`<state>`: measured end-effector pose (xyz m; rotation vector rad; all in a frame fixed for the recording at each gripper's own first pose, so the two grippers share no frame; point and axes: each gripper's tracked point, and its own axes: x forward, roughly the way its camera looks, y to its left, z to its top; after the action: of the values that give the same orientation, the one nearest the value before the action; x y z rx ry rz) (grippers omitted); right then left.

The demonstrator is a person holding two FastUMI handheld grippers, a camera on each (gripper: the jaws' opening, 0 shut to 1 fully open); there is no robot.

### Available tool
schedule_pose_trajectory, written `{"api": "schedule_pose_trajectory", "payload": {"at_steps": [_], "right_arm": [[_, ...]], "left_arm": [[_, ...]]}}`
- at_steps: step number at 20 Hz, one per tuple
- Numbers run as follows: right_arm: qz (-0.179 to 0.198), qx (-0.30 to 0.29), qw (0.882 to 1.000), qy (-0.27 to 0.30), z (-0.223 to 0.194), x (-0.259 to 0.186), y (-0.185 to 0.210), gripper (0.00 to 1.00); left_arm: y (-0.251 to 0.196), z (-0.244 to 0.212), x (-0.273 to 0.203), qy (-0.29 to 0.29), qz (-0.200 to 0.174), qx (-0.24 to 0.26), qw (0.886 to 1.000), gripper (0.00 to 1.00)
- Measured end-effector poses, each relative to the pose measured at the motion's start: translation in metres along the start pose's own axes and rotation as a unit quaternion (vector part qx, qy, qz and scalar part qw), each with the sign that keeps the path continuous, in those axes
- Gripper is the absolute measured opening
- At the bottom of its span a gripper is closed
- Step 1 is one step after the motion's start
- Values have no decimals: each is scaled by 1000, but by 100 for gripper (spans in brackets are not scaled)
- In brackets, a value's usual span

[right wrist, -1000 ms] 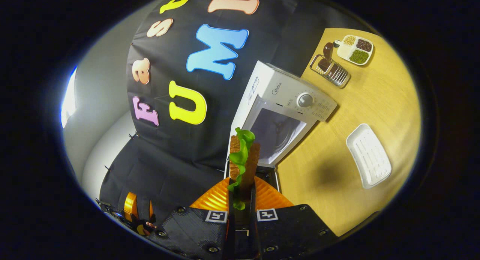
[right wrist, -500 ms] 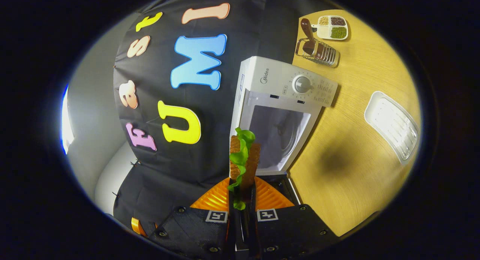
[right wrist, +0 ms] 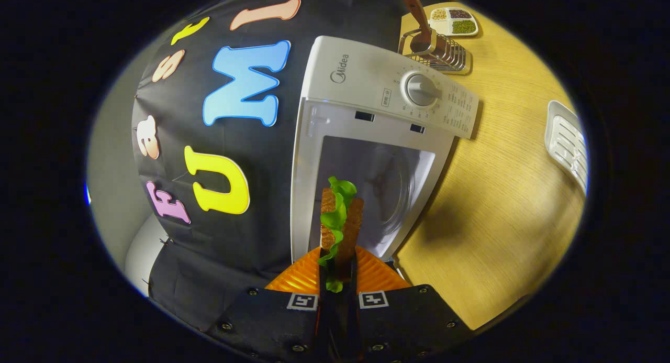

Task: Open the microwave oven with the left hand, put the food in, and close the microwave oven.

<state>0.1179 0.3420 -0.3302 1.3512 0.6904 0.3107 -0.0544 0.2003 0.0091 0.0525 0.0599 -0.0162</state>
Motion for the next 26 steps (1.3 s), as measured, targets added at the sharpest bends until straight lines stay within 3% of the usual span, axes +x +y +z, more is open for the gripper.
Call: {"api": "schedule_pose_trajectory", "payload": {"at_steps": [8, 16, 22, 24, 26], "right_arm": [[-24, -9, 998, -50, 16, 73, -22, 14], [-38, 25, 992, -115, 28, 158, -53, 14], [-64, 34, 989, -130, 28, 170, -66, 14], [-91, 26, 988, -124, 26, 166, -73, 26], [-108, 24, 987, -116, 24, 158, -76, 47]], "left_arm": [[17, -25, 18, 30, 14, -8, 999, 97], [40, -58, 25, 83, 36, 9, 996, 97], [50, -62, 27, 89, 41, 3, 995, 97], [50, -58, 28, 83, 39, -1, 996, 97], [47, -54, 28, 75, 33, -8, 997, 97]]}}
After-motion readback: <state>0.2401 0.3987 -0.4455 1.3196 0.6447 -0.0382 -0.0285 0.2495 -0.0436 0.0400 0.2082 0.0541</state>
